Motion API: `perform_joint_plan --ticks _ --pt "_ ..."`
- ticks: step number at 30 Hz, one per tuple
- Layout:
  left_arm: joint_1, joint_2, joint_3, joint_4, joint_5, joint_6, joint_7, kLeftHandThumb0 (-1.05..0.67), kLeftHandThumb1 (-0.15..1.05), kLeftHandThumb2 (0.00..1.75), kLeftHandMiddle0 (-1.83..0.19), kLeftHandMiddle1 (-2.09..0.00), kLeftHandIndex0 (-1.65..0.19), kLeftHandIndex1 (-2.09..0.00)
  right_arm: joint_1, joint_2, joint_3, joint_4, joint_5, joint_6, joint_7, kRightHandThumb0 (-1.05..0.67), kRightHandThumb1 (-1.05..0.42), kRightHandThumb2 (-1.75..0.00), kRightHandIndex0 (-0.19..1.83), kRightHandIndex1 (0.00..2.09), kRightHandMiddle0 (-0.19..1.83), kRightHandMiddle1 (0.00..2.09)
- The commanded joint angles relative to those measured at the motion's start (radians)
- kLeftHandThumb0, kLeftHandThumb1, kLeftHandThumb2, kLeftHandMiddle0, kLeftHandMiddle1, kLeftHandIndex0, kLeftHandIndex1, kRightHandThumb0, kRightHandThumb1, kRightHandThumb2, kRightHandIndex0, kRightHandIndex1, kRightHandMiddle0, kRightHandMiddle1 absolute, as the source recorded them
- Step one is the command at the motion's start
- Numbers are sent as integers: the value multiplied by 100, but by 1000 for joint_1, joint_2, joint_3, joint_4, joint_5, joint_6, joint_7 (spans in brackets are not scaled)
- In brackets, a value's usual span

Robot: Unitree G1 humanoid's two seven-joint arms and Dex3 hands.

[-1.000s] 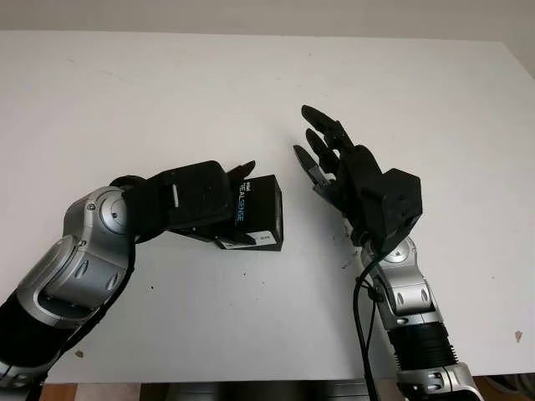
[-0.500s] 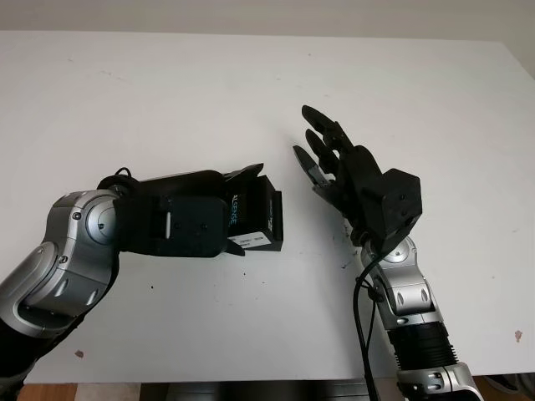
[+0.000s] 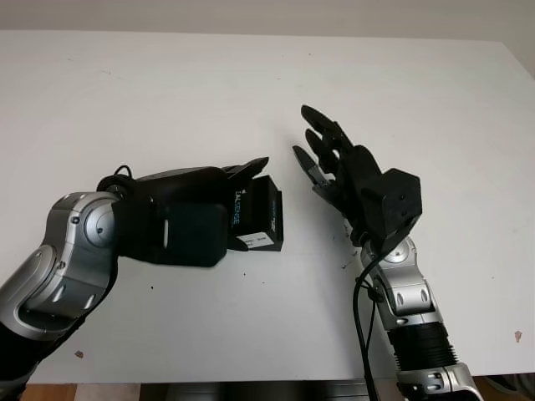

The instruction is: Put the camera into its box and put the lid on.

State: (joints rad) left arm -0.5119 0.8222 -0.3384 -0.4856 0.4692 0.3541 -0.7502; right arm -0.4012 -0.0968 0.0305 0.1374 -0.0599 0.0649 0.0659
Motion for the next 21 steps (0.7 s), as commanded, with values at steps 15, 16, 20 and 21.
perform_joint_plan --ticks 15,16,20,21 --pt "56 -109 55 13 35 -76 17 -66 105 52 19 0 19 0 4 1 -2 -17 1 -4 0 -66 -105 -31 18 5 12 31" --pt "55 -113 55 13 35 -71 13 -66 105 52 19 0 19 0 4 1 -1 -17 1 -5 0 -66 -105 -31 18 5 12 31" --pt "58 -129 61 17 29 -71 11 -66 105 53 19 0 19 0 4 3 -1 -14 3 -10 1 -66 -105 -31 17 5 12 31" --pt "58 -131 60 18 27 -70 10 -66 105 53 19 0 19 0 3 4 -1 -14 2 -9 -1 -66 -105 -31 17 5 12 31"
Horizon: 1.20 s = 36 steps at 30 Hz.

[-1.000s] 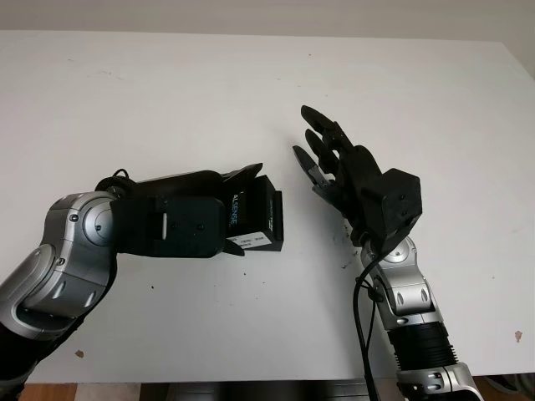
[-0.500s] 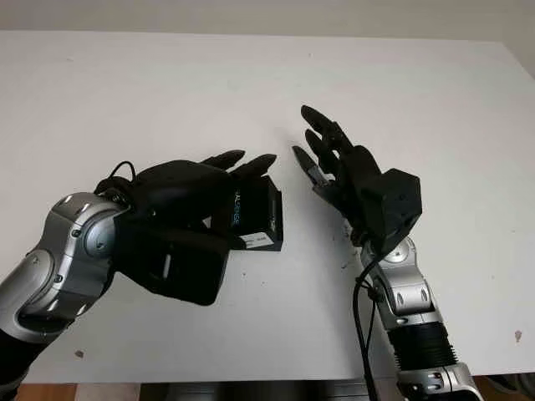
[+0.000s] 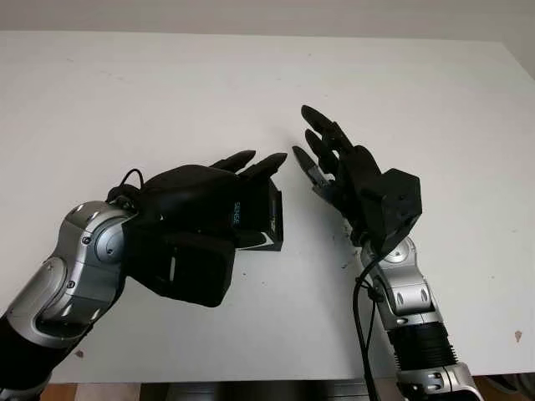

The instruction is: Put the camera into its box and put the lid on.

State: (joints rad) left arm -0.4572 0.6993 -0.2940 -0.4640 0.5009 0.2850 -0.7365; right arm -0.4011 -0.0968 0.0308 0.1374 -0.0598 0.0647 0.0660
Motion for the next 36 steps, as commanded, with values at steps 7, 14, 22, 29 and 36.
perform_joint_plan --ticks 7,14,22,29,36 --pt "0 -47 15 32 -45 16 -12 -67 105 53 19 0 19 0 4 3 -8 -15 0 -18 -16 -66 -105 -30 18 6 14 32" --pt "14 -54 53 66 -99 -45 21 -79 105 22 19 0 19 0 4 -14 -28 -9 1 -51 -21 -65 -105 -30 18 6 14 34" --pt "78 -88 204 18 -255 -61 77 -80 105 12 19 0 19 0 9 -26 -55 -46 15 -7 -10 -65 -105 -28 17 5 16 34" --pt "143 -173 348 105 -408 -289 229 -77 105 13 19 0 19 0 10 -50 -61 -50 6 -23 -1 -66 -105 -30 18 6 16 32" --pt "184 -192 433 283 -359 -540 426 -61 104 8 -38 -19 -22 -19 17 -79 -72 -50 2 -43 12 -67 -105 -30 21 7 17 29"
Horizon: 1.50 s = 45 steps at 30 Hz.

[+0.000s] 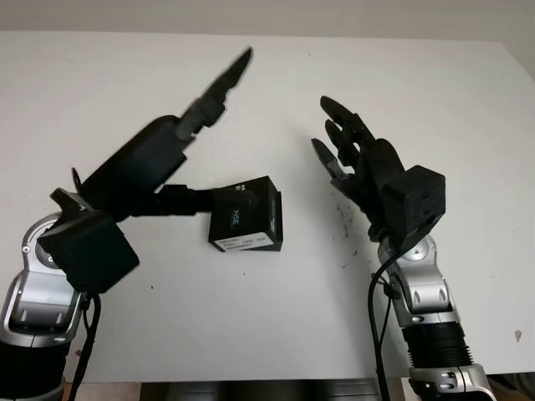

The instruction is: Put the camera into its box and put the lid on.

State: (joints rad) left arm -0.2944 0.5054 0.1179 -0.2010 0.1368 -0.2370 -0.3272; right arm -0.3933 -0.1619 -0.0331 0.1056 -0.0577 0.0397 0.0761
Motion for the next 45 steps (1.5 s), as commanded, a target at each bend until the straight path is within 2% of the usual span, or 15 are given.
perform_joint_plan --ticks 1,3,4,5,7,14,16,23,32,39,45 --pt "26 8 26 35 13 -29 27 -61 103 7 -41 -37 -29 -25 10 -17 -10 -18 -1 -22 2 -66 -105 -30 22 7 17 29" --pt "43 53 32 55 30 -11 3 -62 103 6 -26 -73 -31 -31 9 -25 -15 -20 -1 -25 2 -66 -105 -30 22 7 18 28" --pt "54 84 33 61 30 13 -31 -68 102 5 -20 -63 -24 -26 8 -30 -20 -23 2 -26 5 -66 -105 -30 23 8 19 28" --pt "65 116 31 67 34 36 -65 -75 101 5 -21 -38 -19 -18 8 -36 -24 -29 1 -21 5 -66 -105 -30 24 8 19 28" --pt "80 167 23 83 45 53 -115 -82 98 5 -13 -15 -9 -9 9 -41 -35 -53 4 -4 3 -66 -105 -30 24 8 21 28" --pt "91 220 -11 168 65 25 -163 -90 93 4 1 -3 4 -2 10 -53 -77 -116 49 39 16 -65 -105 -28 23 7 24 28" --pt "90 223 -22 185 58 26 -181 -90 92 4 4 -3 6 -2 5 -65 -85 -125 45 39 14 -65 -105 -28 30 11 25 28" --pt "90 210 -57 230 73 -1 -183 -91 89 5 8 -4 18 0 -5 -75 -95 -126 52 37 22 -62 -105 -30 20 5 23 30" --pt "92 158 -96 271 102 -25 -106 -91 89 5 9 -5 19 0 -2 -64 -92 -145 54 76 5 -63 -105 -30 18 4 18 36" --pt "76 120 -127 311 85 -40 -101 -91 88 5 9 -5 19 0 2 -61 -94 -143 58 71 4 -62 -105 -31 16 4 15 40" --pt "63 86 -143 357 73 -83 -95 -94 89 5 9 -5 19 0 1 -56 -91 -138 55 65 -2 -62 -105 -31 17 5 2 65"
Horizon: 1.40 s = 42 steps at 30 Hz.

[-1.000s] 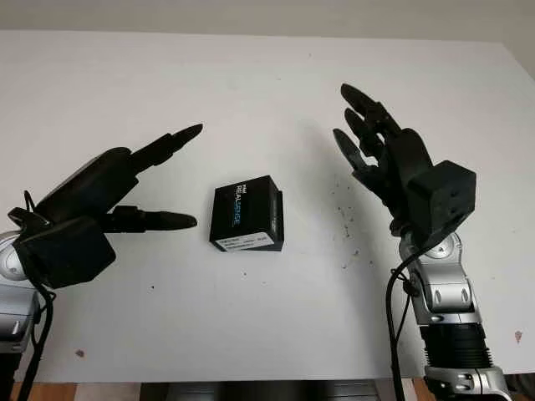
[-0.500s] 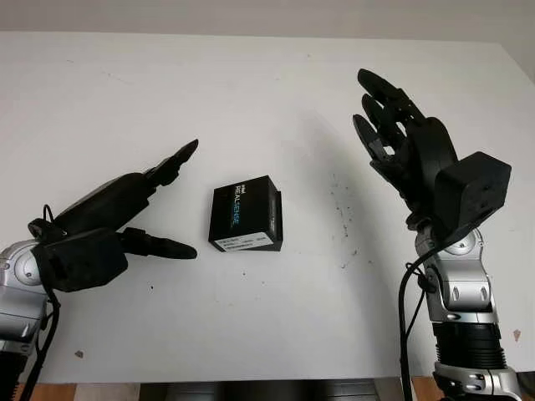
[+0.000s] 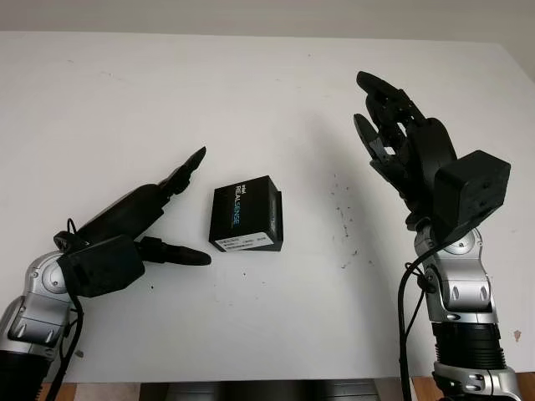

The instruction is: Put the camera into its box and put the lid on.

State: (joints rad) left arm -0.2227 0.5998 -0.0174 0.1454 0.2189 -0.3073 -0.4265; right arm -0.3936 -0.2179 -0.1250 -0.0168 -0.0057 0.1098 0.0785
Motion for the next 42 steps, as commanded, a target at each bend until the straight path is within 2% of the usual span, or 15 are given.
perform_joint_plan --ticks 1,17,31,42 --pt "-11 -13 -10 20 -14 -21 4 -94 89 5 9 -5 19 0 2 1 1 -15 1 -6 -6 -62 -105 -31 17 5 2 67" --pt "-38 -51 -27 76 -36 -79 7 -92 88 5 7 -6 19 -2 1 4 8 -21 -15 1 -17 -61 -105 -33 16 5 -3 73" --pt "-61 -56 -44 87 -33 -82 4 -90 86 5 6 -6 17 -5 3 3 13 -28 -18 10 -22 -61 -105 -34 15 4 -5 74" --pt "-76 -78 -55 85 -38 -70 8 -80 80 4 -3 -11 5 -10 11 11 11 -42 -1 19 -28 -60 -105 -34 14 4 -6 73"
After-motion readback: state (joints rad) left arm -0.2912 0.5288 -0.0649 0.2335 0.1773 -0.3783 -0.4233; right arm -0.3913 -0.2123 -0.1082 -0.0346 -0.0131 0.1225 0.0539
